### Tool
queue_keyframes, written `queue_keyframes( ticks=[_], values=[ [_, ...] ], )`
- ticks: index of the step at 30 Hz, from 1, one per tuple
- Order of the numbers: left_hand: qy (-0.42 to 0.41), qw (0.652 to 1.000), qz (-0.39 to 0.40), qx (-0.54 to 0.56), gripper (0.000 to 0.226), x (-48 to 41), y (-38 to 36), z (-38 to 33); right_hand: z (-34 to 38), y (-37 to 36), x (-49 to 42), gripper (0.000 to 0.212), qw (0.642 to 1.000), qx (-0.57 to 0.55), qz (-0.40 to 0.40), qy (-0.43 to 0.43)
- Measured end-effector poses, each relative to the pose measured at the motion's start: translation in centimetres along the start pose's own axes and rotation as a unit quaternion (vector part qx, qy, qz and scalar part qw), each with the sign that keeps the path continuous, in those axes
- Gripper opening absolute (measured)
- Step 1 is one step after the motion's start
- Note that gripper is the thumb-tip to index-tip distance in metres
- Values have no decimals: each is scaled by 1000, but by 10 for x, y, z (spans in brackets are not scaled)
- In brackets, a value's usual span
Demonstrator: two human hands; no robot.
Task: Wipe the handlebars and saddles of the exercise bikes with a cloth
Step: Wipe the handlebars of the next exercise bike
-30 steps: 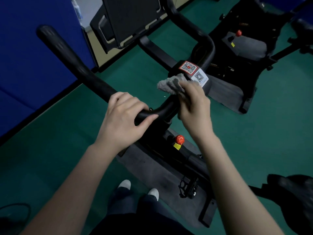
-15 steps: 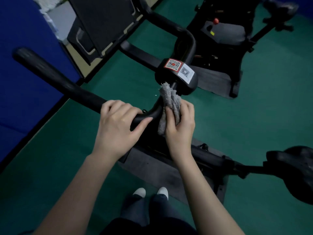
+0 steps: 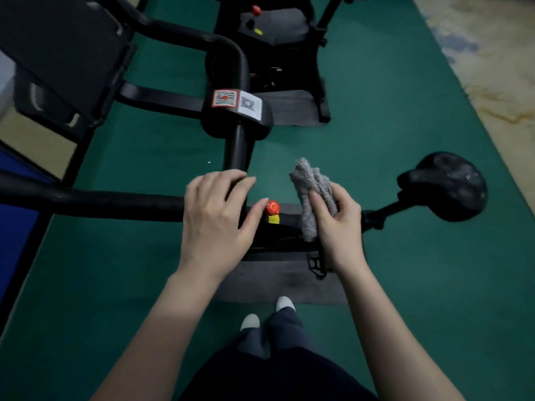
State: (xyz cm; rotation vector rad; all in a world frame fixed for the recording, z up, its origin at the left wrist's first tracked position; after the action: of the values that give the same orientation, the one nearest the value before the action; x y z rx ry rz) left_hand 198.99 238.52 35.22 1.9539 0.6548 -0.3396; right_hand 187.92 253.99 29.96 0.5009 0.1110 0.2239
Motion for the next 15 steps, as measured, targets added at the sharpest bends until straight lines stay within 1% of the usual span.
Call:
queue_keyframes(
  ticks=[3,6,11,15],
  values=[
    [-41,998,35,43,33,2,-16,-14,-23,27,15,9,998,10,-50,-41],
    [-63,993,86,59,34,8,-34,-23,-42,53,32,7,993,18,-86,-72],
    [-49,974,210,65,45,23,-72,-33,-73,94,60,4,982,36,-143,-117],
    [-61,959,273,52,41,35,-102,-46,-97,121,83,7,975,32,-165,-148]
  ],
)
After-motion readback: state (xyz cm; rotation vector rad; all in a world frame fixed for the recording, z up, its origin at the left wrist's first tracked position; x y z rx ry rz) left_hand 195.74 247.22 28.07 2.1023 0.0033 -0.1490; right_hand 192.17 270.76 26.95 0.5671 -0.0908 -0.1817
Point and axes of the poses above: each hand's wrist, its own x-axis away from the middle knuckle, its own y-axis out of the back of the hand, z = x × y, the point moved 6 cm from there along -x, towards the middle knuckle, and after that the axes turned 12 degrees about x, right-handed, at the moved point
